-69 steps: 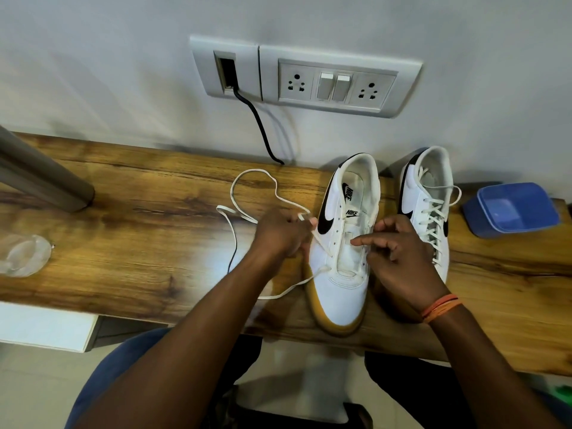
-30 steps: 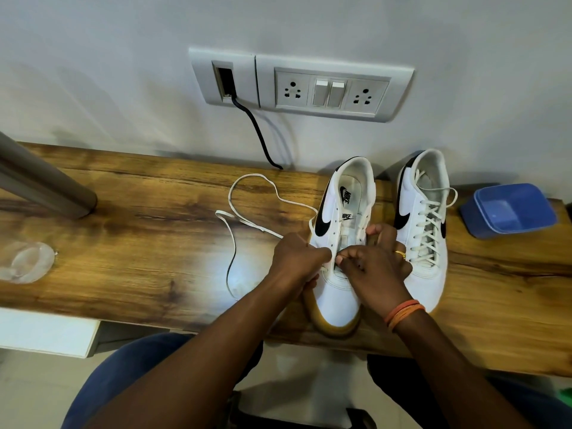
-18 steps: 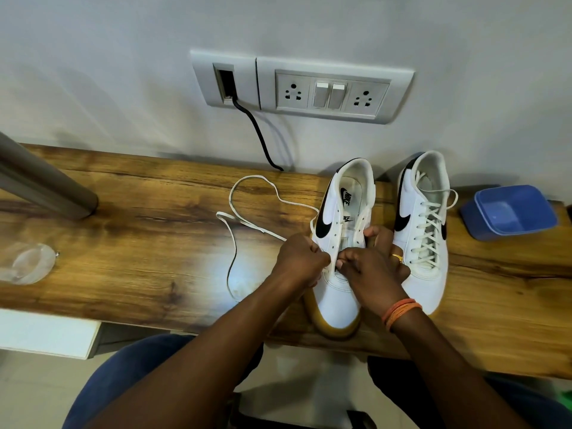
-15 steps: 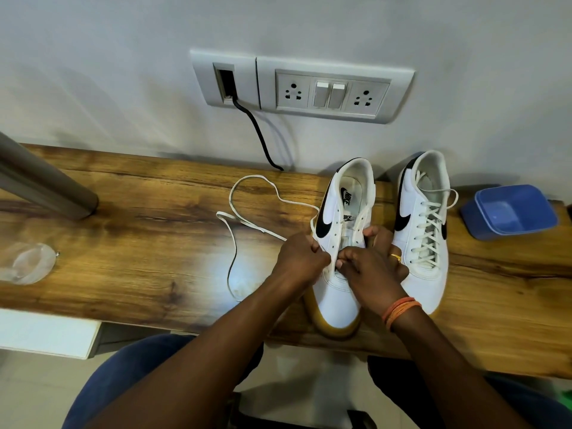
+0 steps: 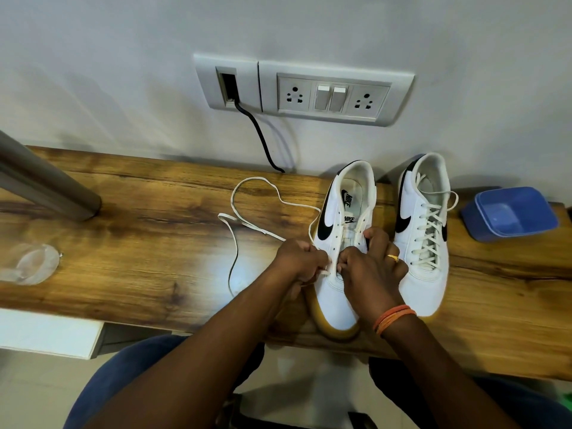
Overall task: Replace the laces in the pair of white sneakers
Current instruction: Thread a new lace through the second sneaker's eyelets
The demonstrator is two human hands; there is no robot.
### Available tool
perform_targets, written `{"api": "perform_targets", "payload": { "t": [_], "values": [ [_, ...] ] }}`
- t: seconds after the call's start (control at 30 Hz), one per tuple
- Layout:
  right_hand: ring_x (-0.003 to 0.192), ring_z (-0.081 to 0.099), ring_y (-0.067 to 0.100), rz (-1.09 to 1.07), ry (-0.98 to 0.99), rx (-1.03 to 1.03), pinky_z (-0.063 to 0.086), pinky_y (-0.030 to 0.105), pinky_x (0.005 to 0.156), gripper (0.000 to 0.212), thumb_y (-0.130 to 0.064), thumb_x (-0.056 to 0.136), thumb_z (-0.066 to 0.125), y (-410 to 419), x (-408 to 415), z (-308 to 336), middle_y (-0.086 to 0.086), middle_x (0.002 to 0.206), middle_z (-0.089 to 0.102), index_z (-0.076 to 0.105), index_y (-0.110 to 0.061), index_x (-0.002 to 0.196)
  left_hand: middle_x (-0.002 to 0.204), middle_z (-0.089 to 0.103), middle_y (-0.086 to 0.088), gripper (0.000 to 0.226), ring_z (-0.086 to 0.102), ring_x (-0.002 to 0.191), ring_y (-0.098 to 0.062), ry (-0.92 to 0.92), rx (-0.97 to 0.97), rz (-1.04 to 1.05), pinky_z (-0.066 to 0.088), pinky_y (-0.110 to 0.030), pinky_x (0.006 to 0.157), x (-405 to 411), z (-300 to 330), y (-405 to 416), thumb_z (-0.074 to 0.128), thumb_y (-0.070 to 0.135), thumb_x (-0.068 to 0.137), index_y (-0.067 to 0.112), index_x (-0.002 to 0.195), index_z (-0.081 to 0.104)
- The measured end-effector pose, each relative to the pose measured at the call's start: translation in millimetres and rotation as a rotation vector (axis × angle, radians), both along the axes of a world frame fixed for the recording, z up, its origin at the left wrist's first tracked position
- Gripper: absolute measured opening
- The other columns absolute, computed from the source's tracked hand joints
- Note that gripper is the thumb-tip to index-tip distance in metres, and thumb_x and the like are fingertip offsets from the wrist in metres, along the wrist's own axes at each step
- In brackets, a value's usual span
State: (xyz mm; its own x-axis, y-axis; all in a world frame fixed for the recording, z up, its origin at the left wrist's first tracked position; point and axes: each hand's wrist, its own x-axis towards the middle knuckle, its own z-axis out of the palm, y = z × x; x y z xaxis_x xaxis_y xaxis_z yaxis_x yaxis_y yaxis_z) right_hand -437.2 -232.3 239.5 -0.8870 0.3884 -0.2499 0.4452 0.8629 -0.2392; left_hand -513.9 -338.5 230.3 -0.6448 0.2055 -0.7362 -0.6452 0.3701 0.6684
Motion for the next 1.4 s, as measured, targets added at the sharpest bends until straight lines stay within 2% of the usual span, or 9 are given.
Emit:
{"api": "perform_targets", "payload": {
  "t": [0.13, 0.3, 0.47, 0.73, 0.87, 0.93, 1.03, 1.2, 1.4],
  "values": [
    [0.131, 0.021, 0.033, -0.047, 0.034, -0.088, 0.025, 0.044, 0.101, 0.011, -0.017, 0.090, 0.060, -1, 0, 1, 0.002, 0.145, 0.011, 0.057, -0.027, 0.086, 0.071, 0.058, -0.018, 0.020, 0.047, 0.052, -0.019, -0.034, 0.012, 0.035, 0.041, -0.025, 0.055, 0, 1, 0, 0.070, -0.002, 0.079, -0.012, 0.096, 0.068],
    [0.133, 0.025, 0.030, -0.178, 0.111, -0.190, 0.029, 0.041, 0.103, 0.011, -0.019, 0.091, 0.061, -7, 4, -1, 0.000, 0.149, 0.012, 0.059, -0.026, 0.083, 0.067, 0.060, -0.025, 0.020, 0.051, 0.057, -0.019, 0.335, -0.097, -0.132, 0.043, -0.029, 0.059, 11, 0, 2, 0.069, 0.005, 0.076, -0.012, 0.067, 0.061],
    [0.134, 0.026, 0.030, -0.261, 0.151, -0.302, 0.030, 0.043, 0.107, 0.018, -0.017, 0.090, 0.064, -7, 2, 0, -0.001, 0.147, 0.015, 0.058, -0.029, 0.079, 0.060, 0.049, -0.004, 0.019, 0.041, 0.054, -0.009, 0.453, -0.085, -0.309, 0.033, -0.024, 0.052, 7, 4, -3, 0.066, 0.008, 0.078, -0.005, 0.065, 0.059],
    [0.124, 0.037, 0.026, -0.272, 0.163, -0.377, 0.031, 0.026, 0.093, 0.030, -0.016, 0.081, 0.076, 10, -4, -2, 0.000, 0.136, 0.025, 0.056, -0.033, 0.065, 0.056, 0.062, 0.008, 0.010, 0.054, 0.045, 0.000, 0.147, 0.163, -0.334, 0.041, -0.011, 0.044, -5, 16, -14, 0.059, -0.006, 0.091, 0.000, 0.096, 0.065],
    [0.125, 0.035, 0.024, -0.226, 0.134, -0.376, 0.034, 0.034, 0.104, 0.033, -0.014, 0.078, 0.078, 14, -3, 3, -0.002, 0.133, 0.025, 0.059, -0.036, 0.063, 0.073, 0.057, -0.013, 0.010, 0.050, 0.049, -0.011, -0.005, 0.155, -0.286, 0.040, -0.017, 0.046, -1, 13, -12, 0.057, -0.003, 0.093, 0.004, 0.095, 0.064],
    [0.123, 0.036, 0.021, -0.186, 0.134, -0.419, 0.034, 0.032, 0.107, 0.031, -0.012, 0.077, 0.079, 19, -4, 6, -0.003, 0.128, 0.025, 0.063, -0.036, 0.065, 0.084, 0.061, -0.017, 0.010, 0.056, 0.065, -0.016, 0.022, 0.109, -0.285, 0.044, -0.020, 0.054, 1, 13, -9, 0.058, -0.002, 0.093, -0.001, 0.099, 0.066],
    [0.119, 0.036, 0.012, -0.142, 0.161, -0.468, 0.032, 0.025, 0.105, 0.015, -0.008, 0.081, 0.075, 31, -7, 9, 0.000, 0.124, 0.032, 0.075, -0.024, 0.079, 0.073, 0.065, -0.002, 0.012, 0.058, 0.057, -0.003, 0.150, 0.041, -0.386, 0.047, -0.013, 0.054, 1, 17, -8, 0.061, 0.000, 0.091, 0.006, 0.084, 0.068],
    [0.113, 0.044, 0.011, -0.175, 0.194, -0.482, 0.040, 0.047, 0.104, 0.025, -0.002, 0.084, 0.068, 41, -7, 9, -0.004, 0.113, 0.037, 0.077, -0.026, 0.083, 0.070, 0.063, -0.002, 0.028, 0.055, 0.066, -0.014, 0.204, -0.184, -0.617, 0.048, -0.030, 0.074, -5, 17, -11, 0.064, 0.026, 0.093, 0.015, 0.067, 0.065],
    [0.118, 0.048, 0.020, -0.142, 0.123, -0.341, 0.037, 0.048, 0.102, 0.021, -0.011, 0.085, 0.069, 38, -6, 12, -0.006, 0.114, 0.037, 0.076, -0.030, 0.088, 0.075, 0.064, -0.004, 0.019, 0.055, 0.065, -0.014, 0.165, -0.105, -0.643, 0.045, -0.026, 0.062, -3, 35, -10, 0.071, 0.022, 0.089, 0.007, 0.079, 0.065]
  ]
}}
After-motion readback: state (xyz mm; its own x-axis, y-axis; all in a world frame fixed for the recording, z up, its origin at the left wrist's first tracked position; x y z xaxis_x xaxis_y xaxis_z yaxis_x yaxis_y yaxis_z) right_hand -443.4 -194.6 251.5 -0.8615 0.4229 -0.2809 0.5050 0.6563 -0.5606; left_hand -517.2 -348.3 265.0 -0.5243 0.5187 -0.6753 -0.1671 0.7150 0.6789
